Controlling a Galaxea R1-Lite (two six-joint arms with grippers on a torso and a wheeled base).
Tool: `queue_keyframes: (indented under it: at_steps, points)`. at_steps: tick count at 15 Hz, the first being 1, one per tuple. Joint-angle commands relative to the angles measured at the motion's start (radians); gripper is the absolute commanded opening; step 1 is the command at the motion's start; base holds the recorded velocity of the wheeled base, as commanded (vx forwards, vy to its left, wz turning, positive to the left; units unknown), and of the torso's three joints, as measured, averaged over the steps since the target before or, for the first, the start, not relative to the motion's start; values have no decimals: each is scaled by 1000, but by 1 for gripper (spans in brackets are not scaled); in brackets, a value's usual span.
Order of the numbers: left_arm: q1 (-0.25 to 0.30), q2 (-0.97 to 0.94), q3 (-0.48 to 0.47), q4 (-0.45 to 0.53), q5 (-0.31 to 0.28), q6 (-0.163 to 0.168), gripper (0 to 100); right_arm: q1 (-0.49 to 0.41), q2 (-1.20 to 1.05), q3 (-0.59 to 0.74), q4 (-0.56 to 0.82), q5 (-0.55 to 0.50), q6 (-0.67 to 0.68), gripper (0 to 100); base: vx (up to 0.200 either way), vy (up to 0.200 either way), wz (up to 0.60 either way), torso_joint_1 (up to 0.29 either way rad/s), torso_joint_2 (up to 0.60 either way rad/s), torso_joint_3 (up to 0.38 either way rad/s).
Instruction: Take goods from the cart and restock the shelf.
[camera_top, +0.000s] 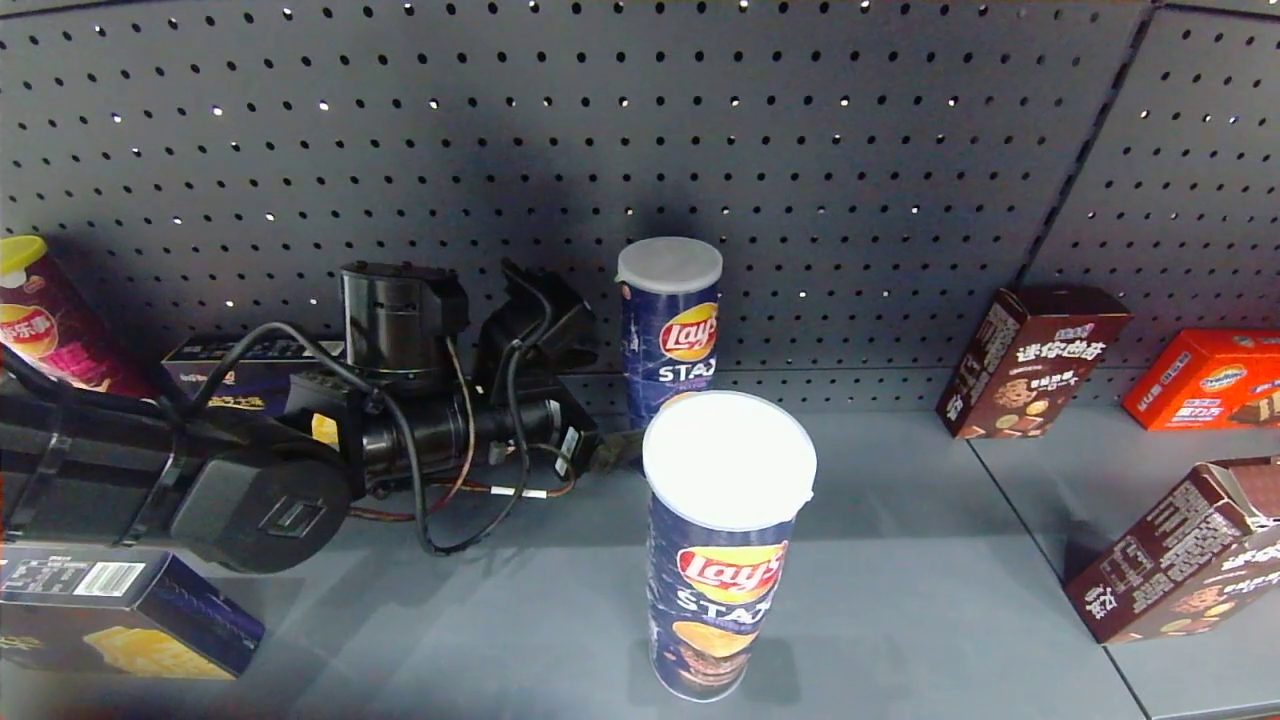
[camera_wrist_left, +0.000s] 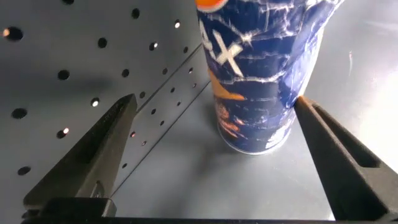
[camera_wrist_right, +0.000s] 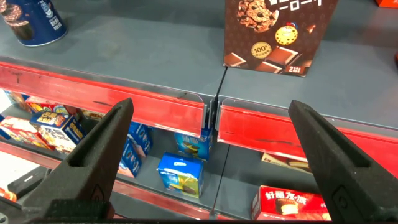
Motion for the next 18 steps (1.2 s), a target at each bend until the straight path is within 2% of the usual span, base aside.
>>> queue_keyframes:
  at_steps: [1,6,10,12,16,18]
  points:
    - [4,-1,5,-1,0,0,100,0,1,0,0,0,-1,100,0,0,0,0,0,0]
    - [41,-5,5,-1,0,-8,100,0,1,0,0,0,-1,100,0,0,0,0,0,0]
    - [47,-40,22,-7,-2,-4,100,0,1,0,0,0,-1,100,0,0,0,0,0,0]
    - [38,-110,85,-96,1,-9,100,0,1,0,0,0,-1,100,0,0,0,0,0,0]
    - [42,-270,152,-105,17,-12,100,0,1,0,0,0,-1,100,0,0,0,0,0,0]
    - [41,-403,269,-108,18,-34,100,0,1,0,0,0,-1,100,0,0,0,0,0,0]
